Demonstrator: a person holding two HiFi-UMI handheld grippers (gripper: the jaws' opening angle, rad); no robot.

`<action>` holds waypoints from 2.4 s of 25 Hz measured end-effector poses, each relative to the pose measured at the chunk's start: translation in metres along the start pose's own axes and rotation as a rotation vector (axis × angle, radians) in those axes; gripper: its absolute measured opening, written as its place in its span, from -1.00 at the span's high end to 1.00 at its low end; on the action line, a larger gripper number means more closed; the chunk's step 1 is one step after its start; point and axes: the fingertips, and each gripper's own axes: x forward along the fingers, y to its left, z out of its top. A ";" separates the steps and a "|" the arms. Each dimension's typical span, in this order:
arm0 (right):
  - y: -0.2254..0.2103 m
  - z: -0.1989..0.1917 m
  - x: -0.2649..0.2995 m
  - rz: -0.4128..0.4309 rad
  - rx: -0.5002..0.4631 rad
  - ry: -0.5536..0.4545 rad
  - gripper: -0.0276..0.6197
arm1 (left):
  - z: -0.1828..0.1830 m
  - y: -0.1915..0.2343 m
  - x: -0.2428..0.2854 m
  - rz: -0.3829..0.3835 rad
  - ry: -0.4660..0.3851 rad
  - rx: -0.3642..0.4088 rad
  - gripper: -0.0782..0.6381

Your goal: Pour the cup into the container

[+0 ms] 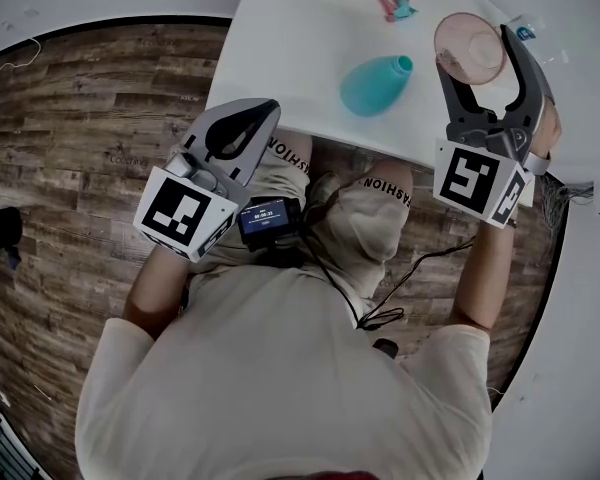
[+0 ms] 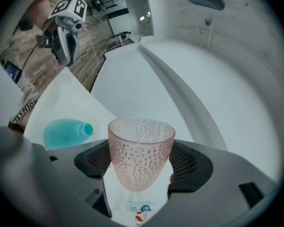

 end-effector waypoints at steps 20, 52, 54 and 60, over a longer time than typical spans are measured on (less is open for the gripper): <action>0.018 -0.033 -0.027 0.114 0.548 -0.089 -0.22 | 0.007 -0.006 0.006 0.021 -0.013 0.040 0.76; 0.014 -0.072 -0.046 0.085 0.761 -0.145 -0.22 | 0.011 -0.010 0.008 0.049 -0.025 0.053 0.75; 0.014 -0.074 -0.047 0.081 0.763 -0.142 -0.22 | 0.011 -0.009 0.008 0.052 -0.026 0.052 0.76; 0.009 -0.079 -0.050 0.062 0.768 -0.136 -0.22 | 0.013 -0.003 0.006 0.070 -0.034 0.053 0.76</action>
